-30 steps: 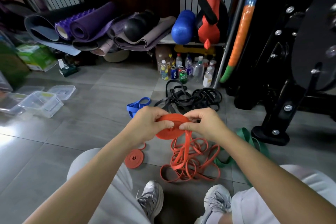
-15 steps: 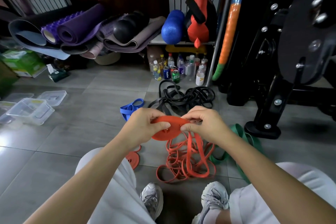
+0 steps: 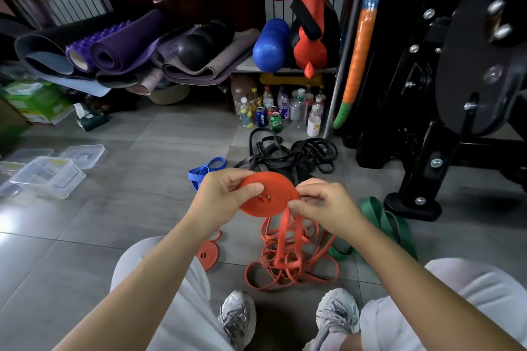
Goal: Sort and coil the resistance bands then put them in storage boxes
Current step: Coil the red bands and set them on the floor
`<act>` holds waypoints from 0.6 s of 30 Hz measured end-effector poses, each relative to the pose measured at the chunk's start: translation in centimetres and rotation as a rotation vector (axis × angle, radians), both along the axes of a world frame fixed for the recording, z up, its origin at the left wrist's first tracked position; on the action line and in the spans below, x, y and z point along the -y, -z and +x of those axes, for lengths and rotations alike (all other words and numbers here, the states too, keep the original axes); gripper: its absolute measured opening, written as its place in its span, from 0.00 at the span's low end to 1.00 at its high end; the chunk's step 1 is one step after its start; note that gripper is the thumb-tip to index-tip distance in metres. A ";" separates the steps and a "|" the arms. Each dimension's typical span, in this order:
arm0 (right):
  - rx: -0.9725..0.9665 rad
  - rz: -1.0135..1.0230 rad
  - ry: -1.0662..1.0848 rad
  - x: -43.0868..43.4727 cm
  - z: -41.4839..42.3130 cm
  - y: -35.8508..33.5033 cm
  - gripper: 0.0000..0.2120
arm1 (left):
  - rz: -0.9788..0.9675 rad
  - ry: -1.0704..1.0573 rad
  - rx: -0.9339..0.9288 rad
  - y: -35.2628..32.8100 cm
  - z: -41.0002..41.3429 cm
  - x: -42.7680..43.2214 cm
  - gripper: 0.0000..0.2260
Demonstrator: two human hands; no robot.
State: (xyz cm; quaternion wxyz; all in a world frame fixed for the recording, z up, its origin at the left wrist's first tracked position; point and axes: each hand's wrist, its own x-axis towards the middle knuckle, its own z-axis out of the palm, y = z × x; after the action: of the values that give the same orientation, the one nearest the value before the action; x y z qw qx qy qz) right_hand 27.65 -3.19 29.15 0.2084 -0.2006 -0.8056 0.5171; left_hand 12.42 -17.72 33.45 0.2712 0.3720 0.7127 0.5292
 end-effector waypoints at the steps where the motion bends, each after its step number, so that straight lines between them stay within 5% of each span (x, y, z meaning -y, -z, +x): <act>1: -0.015 -0.022 -0.008 0.2 -0.1 -0.1 0.09 | 0.019 -0.015 0.059 -0.1 0.0 0.1 0.07; 6: -0.110 -0.356 -0.004 1.5 -0.2 -0.5 0.10 | 0.141 -0.014 0.210 -1.0 0.0 0.2 0.09; 13: -0.241 -0.407 0.069 2.4 -0.7 -1.0 0.09 | 0.164 0.017 0.422 -0.6 0.3 0.4 0.14; 15: -0.203 -0.374 0.074 2.3 -0.6 -1.0 0.10 | 0.056 0.045 0.262 -0.7 -0.2 0.5 0.14; 18: -0.100 -0.236 0.064 2.0 -0.5 -1.0 0.12 | -0.221 0.087 -0.451 -1.1 -0.8 0.5 0.21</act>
State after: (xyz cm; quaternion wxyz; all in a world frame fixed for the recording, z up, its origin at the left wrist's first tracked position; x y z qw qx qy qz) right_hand 27.17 -5.20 30.18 0.2396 -0.2234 -0.7209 0.6108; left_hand 11.63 -18.18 34.57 0.1671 0.4792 0.7920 0.3394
